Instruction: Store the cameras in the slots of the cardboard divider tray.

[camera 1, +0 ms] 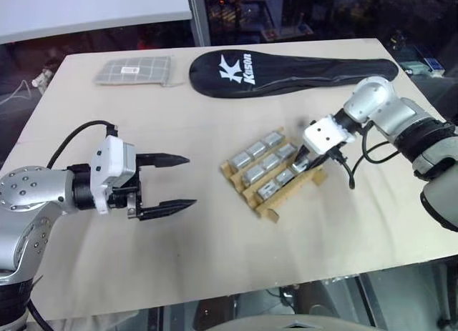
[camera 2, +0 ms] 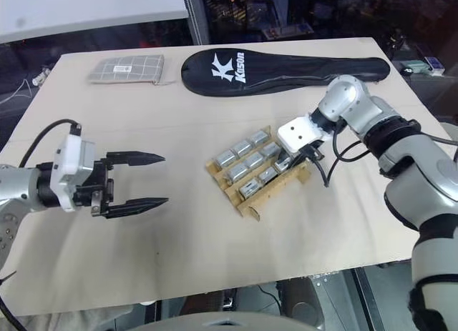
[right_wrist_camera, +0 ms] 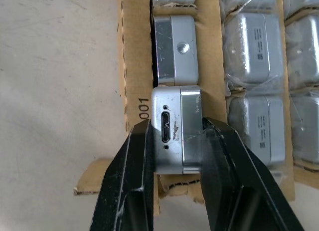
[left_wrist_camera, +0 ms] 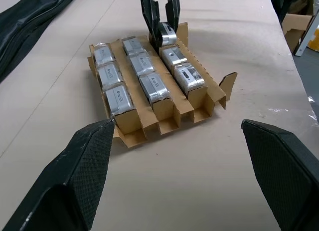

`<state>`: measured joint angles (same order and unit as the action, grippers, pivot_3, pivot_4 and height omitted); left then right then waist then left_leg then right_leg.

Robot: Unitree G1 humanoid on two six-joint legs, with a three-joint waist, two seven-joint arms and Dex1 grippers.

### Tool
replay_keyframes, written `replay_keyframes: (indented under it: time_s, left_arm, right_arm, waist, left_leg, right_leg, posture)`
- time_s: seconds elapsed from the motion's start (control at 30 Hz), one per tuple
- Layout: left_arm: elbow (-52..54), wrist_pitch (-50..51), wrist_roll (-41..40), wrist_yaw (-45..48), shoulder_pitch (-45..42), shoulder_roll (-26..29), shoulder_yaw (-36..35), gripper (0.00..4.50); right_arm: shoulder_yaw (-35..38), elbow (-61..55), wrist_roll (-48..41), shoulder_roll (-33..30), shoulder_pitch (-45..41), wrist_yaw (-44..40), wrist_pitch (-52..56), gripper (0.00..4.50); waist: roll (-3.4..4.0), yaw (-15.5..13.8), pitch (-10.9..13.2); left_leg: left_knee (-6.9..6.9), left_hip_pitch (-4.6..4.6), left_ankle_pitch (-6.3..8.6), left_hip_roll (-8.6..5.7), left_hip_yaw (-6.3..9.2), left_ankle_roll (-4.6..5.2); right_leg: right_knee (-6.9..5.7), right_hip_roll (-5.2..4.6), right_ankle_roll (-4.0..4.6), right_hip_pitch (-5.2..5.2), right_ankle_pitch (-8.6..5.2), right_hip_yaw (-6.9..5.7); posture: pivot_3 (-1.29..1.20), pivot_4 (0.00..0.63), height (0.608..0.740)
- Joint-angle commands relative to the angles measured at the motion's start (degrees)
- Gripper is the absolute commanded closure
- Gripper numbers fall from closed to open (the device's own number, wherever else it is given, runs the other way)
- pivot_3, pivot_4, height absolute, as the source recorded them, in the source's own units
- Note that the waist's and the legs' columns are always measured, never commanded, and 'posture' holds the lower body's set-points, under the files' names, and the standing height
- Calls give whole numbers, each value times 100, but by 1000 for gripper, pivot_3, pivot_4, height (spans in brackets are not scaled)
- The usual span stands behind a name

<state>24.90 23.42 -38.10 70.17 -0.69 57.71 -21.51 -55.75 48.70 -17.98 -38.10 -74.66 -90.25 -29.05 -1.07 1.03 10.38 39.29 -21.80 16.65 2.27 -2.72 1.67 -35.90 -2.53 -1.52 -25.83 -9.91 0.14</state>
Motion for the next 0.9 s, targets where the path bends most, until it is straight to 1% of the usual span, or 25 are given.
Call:
replay_keyframes:
  time_s: [0.03, 0.1, 0.17, 0.27, 0.33, 0.43, 0.47, 0.53, 0.57, 0.63, 0.67, 0.7, 0.73, 0.8, 0.83, 0.9]
  left_arm:
    - [214, 6, -87, -36, 40, 31, -211, 292]
    - [230, 13, -92, -54, 43, 27, -208, 292]
    - [238, 17, -96, -70, 44, 21, -203, 292]
    - [230, 74, -119, -212, 36, -60, -152, 292]
    - [275, 228, -319, -580, 36, -371, -130, 292]
    - [315, 109, -109, -880, 459, -764, -147, 292]
    - [374, 67, -63, -960, 645, -887, -171, 292]
    - [616, 79, -140, -1090, 1083, -1126, -211, 292]
    - [789, 54, -120, -1168, 1381, -1263, -176, 292]
    - [1038, -45, -10, -1367, 1907, -1556, -80, 292]
    - [1100, -85, 43, -1448, 2054, -1651, -47, 292]
    - [1120, -261, 312, -1691, 2238, -1884, 55, 292]
    - [1130, -419, 624, -2039, 2353, -2147, 187, 292]
    - [1173, -625, 1169, -2655, 2436, -2570, 439, 292]
    - [1236, -691, 1275, -2798, 2490, -2721, 535, 292]
    - [1260, -873, 1422, -2894, 2639, -2911, 625, 292]
  right_arm:
    - [443, 191, 13, 134, -122, -225, -231, 2510]
    - [428, 100, -59, 22, -168, -225, -142, 1438]
    - [315, -185, -250, -214, -199, -225, 63, 1438]
    - [454, -580, -531, -542, -133, -225, 363, 1438]
    - [823, -895, -832, -813, 85, -225, 776, 1438]
    - [1514, -1529, -1266, -1381, 735, -225, 1479, 1438]
    - [1780, -1754, -1381, -1567, 1026, -225, 1698, 1438]
    - [2374, -2154, -1305, -1946, 1734, -126, 1841, 1438]
    - [2624, -2480, -1203, -2308, 2321, -8, 1798, 1438]
    - [3308, -3173, -1398, -2832, 3566, 477, 2122, 1438]
    - [3607, -3444, -1491, -2956, 3997, 638, 2333, 1438]
    - [3997, -3609, -1555, -3060, 4603, 981, 2417, 1438]
    - [4429, -3782, -1721, -3089, 5201, 1337, 2623, 1438]
    - [5229, -4094, -2087, -2926, 6085, 1950, 3054, 1438]
    - [5599, -4237, -2284, -2777, 6461, 2207, 3285, 1438]
    - [6164, -4454, -2316, -2456, 7122, 2570, 3357, 1438]
  waist:
    - [1, 2, 0]
    - [2, -9, 1]
    - [3, -32, 2]
    - [4, -50, 3]
    - [6, -41, 4]
    - [3, -45, 2]
    - [2, -51, 1]
    - [1, -69, 1]
    - [1, -81, 1]
    - [1, -150, -1]
    - [1, -161, 0]
    - [3, -158, 1]
    - [8, -170, -4]
    - [6, -163, -7]
    - [3, -170, -10]
    - [-15, -164, -26]
  left_leg:
    - [0, 0, 0, 0, 0, 0]
    - [-1, 0, 0, 0, 1, 0]
    - [0, -2, 0, 0, 2, 0]
    - [0, -8, 0, -5, 4, 0]
    - [0, -9, 0, -7, 2, 0]
    - [-2, -9, 1, -7, 6, 0]
    - [-2, -10, 1, -7, 7, 0]
    - [-6, -13, 2, -7, 9, 0]
    - [-6, -15, 2, -8, 8, 1]
    - [-7, -21, 3, -10, 11, 1]
    - [-7, -19, 7, -10, 8, 6]
    - [-7, -12, 9, -13, -3, 9]
    - [-4, -10, 8, -14, -6, 10]
    - [2, 10, 8, -13, -7, 10]
    - [6, 10, 7, -13, -6, 11]
    - [16, 19, 6, -12, -7, 11]
  right_leg:
    - [0, 0, 0, 0, 0, 0]
    - [-2, 0, 0, -1, 0, 0]
    - [-1, 0, 0, 0, 0, -1]
    - [2, -8, 0, -2, 0, -5]
    - [5, -12, 0, -2, 0, -5]
    - [6, -13, -3, 0, 2, -7]
    - [6, -13, -19, 0, 11, -8]
    - [13, -15, -20, 1, 12, -12]
    - [16, -17, -19, 2, 11, -13]
    - [27, -20, -19, 0, 9, -16]
    - [28, -24, -22, 2, 7, -16]
    - [24, -25, -21, 4, 2, -10]
    - [22, -23, -7, 3, -5, -5]
    - [14, -19, -30, 20, -19, -2]
    - [7, -16, -31, 20, -18, 2]
    - [-4, -11, -30, 27, -17, 8]
  posture:
    - [0, 150, 740]
    - [0, 150, 740]
    - [0, 150, 740]
    - [0, 150, 740]
    - [0, 150, 740]
    - [0, 150, 740]
    - [0, 150, 740]
    - [0, 150, 740]
    - [0, 150, 740]
    - [0, 150, 740]
    - [0, 150, 740]
    - [0, 150, 740]
    - [0, 150, 740]
    - [0, 150, 740]
    - [0, 150, 740]
    - [0, 150, 740]
